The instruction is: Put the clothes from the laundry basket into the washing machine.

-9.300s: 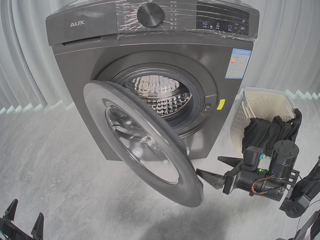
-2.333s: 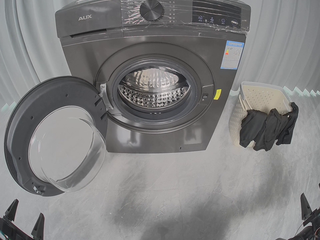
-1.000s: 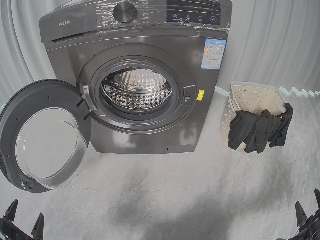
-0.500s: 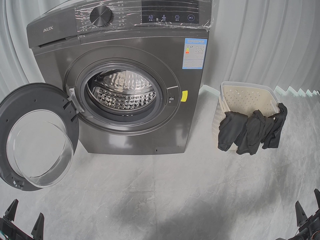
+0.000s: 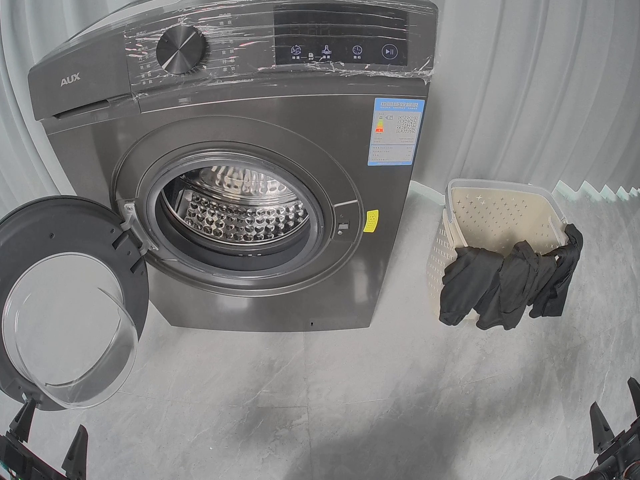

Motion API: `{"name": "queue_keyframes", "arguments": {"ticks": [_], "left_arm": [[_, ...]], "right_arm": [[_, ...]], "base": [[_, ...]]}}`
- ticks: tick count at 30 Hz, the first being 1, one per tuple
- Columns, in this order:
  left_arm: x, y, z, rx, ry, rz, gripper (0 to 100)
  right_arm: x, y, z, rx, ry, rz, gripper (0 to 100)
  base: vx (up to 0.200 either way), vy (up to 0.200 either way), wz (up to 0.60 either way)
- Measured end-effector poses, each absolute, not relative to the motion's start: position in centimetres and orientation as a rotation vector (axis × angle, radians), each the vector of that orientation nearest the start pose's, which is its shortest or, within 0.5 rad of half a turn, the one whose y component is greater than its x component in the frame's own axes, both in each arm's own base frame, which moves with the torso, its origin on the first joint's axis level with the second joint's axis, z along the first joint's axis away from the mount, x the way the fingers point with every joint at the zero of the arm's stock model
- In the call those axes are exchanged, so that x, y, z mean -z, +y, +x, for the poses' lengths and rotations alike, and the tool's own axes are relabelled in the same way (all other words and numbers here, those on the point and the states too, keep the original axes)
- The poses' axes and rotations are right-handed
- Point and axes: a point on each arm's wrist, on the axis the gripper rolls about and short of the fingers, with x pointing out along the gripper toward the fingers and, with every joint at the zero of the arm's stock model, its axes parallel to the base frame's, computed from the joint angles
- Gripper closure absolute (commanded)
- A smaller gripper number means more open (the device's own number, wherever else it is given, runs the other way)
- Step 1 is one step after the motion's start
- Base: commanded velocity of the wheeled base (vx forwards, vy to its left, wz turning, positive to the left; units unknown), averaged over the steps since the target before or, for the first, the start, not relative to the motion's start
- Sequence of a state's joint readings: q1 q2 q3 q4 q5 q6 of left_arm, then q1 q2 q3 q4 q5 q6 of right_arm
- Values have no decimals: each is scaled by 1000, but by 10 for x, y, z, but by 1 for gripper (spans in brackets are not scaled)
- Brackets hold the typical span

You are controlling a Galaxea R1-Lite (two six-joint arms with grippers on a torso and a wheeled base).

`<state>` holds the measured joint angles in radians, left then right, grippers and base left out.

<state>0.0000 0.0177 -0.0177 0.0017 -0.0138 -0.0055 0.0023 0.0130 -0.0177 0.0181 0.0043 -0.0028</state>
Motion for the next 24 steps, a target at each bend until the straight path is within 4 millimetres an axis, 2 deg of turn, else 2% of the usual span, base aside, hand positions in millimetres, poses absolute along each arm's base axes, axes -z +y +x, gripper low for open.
{"name": "queue_keyframes", "arguments": {"ticks": [3, 24], "left_arm": [[-81, 0, -23, 14, 2, -6, 0], [-80, 0, -23, 15, 3, -6, 0]], "right_arm": [[-79, 0, -23, -7, 14, -3, 0], [-79, 0, -23, -7, 15, -3, 0]], "base": [[0, 0, 0], [0, -200, 0]]}}
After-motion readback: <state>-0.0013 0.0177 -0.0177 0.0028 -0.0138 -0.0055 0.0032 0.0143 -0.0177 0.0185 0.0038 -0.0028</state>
